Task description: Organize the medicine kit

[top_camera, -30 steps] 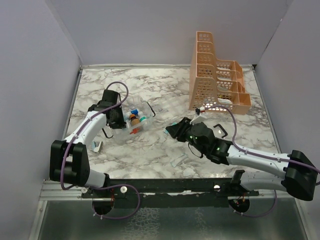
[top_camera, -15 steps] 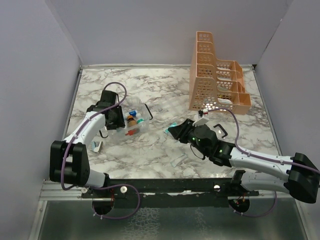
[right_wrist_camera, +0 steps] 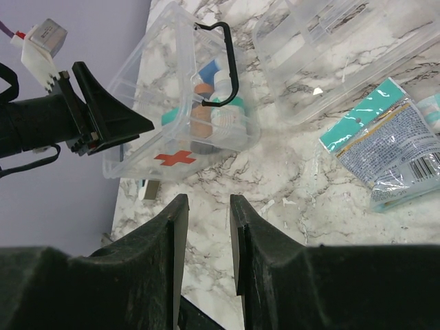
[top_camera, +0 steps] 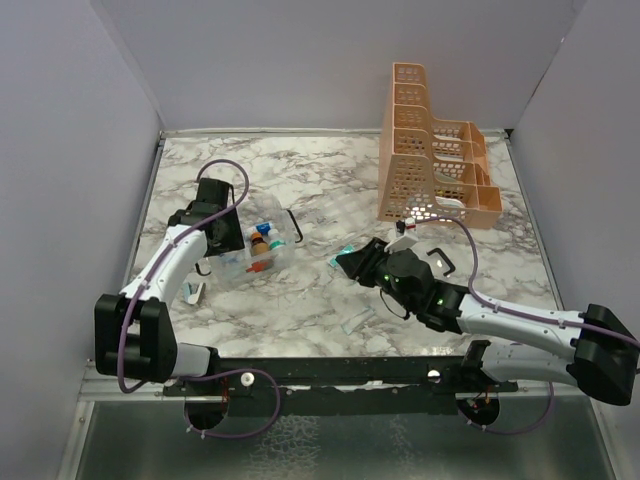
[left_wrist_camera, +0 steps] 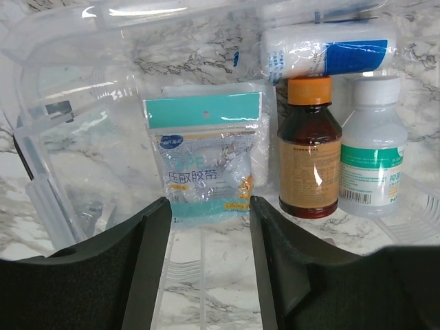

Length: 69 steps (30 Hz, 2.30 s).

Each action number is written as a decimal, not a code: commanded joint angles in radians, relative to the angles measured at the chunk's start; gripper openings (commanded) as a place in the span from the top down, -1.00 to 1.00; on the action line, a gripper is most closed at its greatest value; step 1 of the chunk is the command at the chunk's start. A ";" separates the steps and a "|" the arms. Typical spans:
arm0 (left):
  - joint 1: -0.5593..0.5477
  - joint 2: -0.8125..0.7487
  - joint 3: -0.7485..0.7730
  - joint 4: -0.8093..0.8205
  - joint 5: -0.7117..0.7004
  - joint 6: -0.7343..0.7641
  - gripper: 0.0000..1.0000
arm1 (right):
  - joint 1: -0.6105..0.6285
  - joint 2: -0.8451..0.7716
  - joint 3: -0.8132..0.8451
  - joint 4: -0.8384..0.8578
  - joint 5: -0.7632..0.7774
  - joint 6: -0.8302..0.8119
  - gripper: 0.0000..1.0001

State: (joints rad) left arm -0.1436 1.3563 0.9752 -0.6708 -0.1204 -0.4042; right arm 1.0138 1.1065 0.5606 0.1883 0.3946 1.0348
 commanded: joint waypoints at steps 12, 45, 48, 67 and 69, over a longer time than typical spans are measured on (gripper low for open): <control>0.007 -0.213 -0.002 0.088 0.156 0.036 -0.01 | 0.005 0.042 0.065 -0.127 0.107 -0.103 0.29; -0.032 -0.842 -0.342 0.339 0.416 0.008 -0.25 | -0.099 0.499 0.382 -0.421 -0.016 -0.444 -0.01; -0.033 -0.839 -0.343 0.339 0.412 0.008 -0.26 | -0.101 0.561 0.424 -0.480 -0.010 -0.410 -0.01; -0.039 -0.819 -0.351 0.347 0.406 0.001 -0.26 | -0.067 0.543 0.348 -0.373 -0.502 -0.118 0.01; -0.039 -0.815 -0.351 0.346 0.406 -0.002 -0.26 | -0.067 0.521 0.352 -0.387 -0.440 -0.117 0.02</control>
State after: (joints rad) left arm -0.1791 0.5377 0.6312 -0.3496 0.2886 -0.4015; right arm 0.9363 1.6810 0.9230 -0.2272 -0.0467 0.8684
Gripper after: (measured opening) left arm 0.629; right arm 0.493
